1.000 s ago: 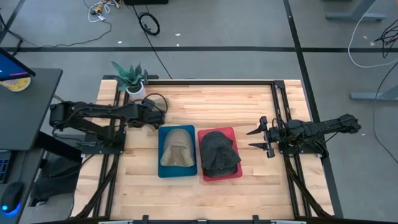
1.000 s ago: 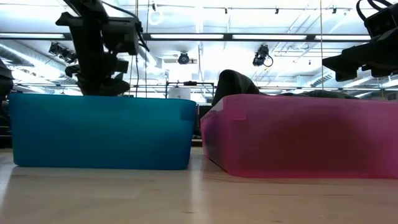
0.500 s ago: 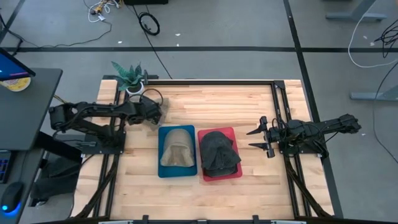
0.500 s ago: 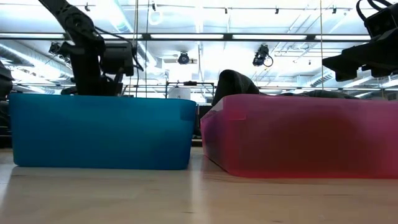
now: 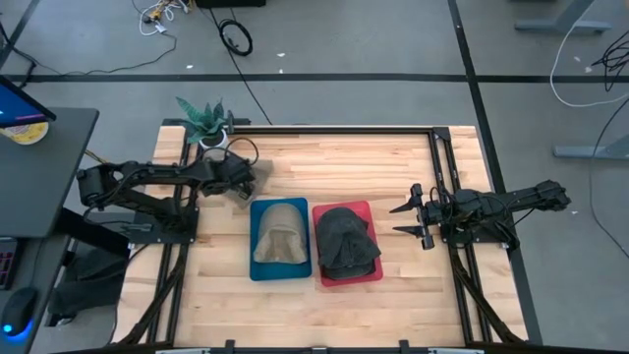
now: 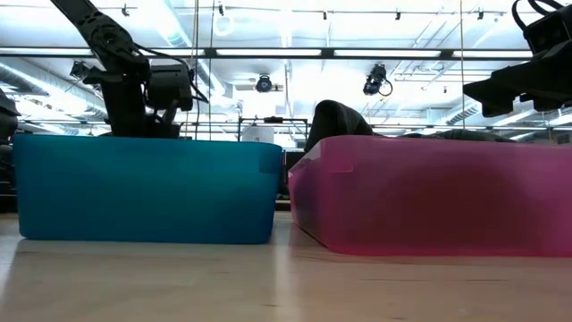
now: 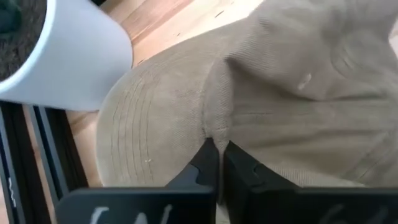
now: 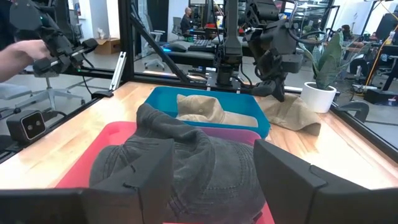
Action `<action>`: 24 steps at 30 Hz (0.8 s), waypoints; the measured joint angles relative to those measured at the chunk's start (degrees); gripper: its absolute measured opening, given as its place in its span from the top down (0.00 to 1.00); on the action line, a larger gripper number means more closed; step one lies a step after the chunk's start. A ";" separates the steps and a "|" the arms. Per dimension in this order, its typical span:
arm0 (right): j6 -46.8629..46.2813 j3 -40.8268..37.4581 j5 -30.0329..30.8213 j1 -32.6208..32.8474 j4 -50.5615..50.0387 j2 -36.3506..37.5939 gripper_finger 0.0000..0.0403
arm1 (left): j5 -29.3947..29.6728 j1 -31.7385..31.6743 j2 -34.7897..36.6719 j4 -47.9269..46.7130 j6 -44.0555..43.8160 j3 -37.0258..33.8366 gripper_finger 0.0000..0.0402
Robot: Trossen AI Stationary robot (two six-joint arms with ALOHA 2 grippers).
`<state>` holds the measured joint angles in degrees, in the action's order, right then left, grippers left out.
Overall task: Pick & Place hat
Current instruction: Put the brown cap into the blue bin
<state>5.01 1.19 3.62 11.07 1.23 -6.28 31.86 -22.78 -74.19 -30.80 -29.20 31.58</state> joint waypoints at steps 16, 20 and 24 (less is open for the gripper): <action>-0.02 0.00 0.00 0.00 -0.01 0.00 0.44 | 17.70 14.54 8.79 -10.27 -0.07 9.70 0.99; 0.00 0.00 0.00 0.00 -0.02 0.00 0.44 | 17.32 22.06 11.14 -10.60 2.06 13.35 0.99; -0.01 0.00 0.00 0.00 -0.02 0.00 0.44 | 9.62 30.28 11.30 -10.18 7.63 17.06 0.99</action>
<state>5.00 1.19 3.62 11.07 1.21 -6.28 41.48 7.50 -62.89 -40.98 -21.56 48.64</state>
